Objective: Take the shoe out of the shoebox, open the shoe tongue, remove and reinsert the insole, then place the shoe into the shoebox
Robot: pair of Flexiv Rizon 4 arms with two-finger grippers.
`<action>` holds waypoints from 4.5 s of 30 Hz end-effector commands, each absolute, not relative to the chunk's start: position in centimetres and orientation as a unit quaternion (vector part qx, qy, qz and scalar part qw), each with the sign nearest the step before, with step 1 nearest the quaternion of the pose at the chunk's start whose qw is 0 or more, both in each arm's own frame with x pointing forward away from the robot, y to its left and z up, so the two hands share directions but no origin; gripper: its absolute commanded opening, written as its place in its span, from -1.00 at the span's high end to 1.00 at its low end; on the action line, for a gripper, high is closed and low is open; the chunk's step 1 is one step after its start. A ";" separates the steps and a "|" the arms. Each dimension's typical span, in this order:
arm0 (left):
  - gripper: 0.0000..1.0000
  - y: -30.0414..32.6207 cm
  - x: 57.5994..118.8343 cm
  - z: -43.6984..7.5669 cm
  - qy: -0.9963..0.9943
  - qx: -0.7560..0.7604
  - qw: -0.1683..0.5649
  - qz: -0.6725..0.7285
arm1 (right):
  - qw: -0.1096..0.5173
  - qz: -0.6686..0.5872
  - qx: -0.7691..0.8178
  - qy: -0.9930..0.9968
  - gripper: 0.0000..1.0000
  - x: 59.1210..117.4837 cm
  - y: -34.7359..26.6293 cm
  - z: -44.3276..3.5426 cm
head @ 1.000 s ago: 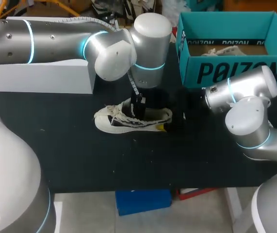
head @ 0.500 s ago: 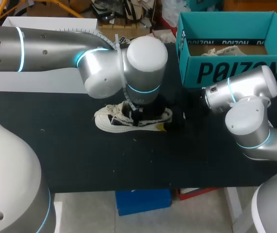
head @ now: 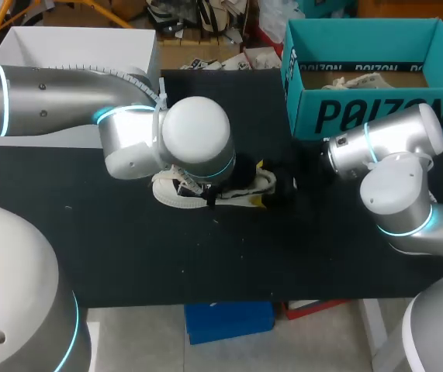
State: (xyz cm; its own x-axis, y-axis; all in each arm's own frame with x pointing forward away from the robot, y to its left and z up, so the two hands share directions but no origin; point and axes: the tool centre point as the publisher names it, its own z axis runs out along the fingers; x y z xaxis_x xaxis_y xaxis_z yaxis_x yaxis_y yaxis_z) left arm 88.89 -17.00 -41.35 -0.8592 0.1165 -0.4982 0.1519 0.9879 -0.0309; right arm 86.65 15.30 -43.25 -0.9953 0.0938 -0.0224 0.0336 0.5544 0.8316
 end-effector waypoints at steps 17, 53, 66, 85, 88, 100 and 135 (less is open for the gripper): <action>1.00 -16.9 89.7 -40.1 0.981 0.090 0.110 -0.132 | 0.030 0.469 0.036 0.882 1.00 86.4 15.4 -43.5; -0.56 -21.1 86.9 -38.7 0.972 0.142 0.039 -0.182 | 0.030 0.469 0.036 0.882 1.00 86.4 15.4 -43.5; -0.84 -22.9 87.3 -38.8 0.965 0.168 0.058 -0.194 | 0.030 0.469 0.036 0.882 1.00 86.4 15.4 -43.5; 0.91 -24.7 86.9 -37.8 0.958 0.167 0.112 -0.203 | 0.030 0.469 0.036 0.882 1.00 86.4 15.4 -43.5; 1.00 -24.3 86.9 -37.8 0.960 0.164 0.110 -0.199 | 0.030 0.469 0.036 0.882 1.00 86.4 15.4 -43.5; 1.00 -20.8 84.4 -32.0 0.946 0.149 0.042 -0.284 | 0.030 0.469 0.036 0.882 1.00 86.4 15.4 -43.5; 1.00 -21.8 75.6 -13.9 0.767 0.110 -0.180 -0.606 | 0.030 0.469 0.036 0.882 1.00 86.4 15.4 -43.5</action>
State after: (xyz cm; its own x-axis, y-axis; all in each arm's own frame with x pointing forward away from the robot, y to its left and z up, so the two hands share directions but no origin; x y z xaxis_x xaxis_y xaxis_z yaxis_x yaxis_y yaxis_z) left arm 75.36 -21.48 -13.59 -0.9139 0.3800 0.1427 -0.0473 0.2496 -0.9672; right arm 86.47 15.28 -43.25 -0.9957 0.0906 -0.0211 0.0328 0.5545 0.8315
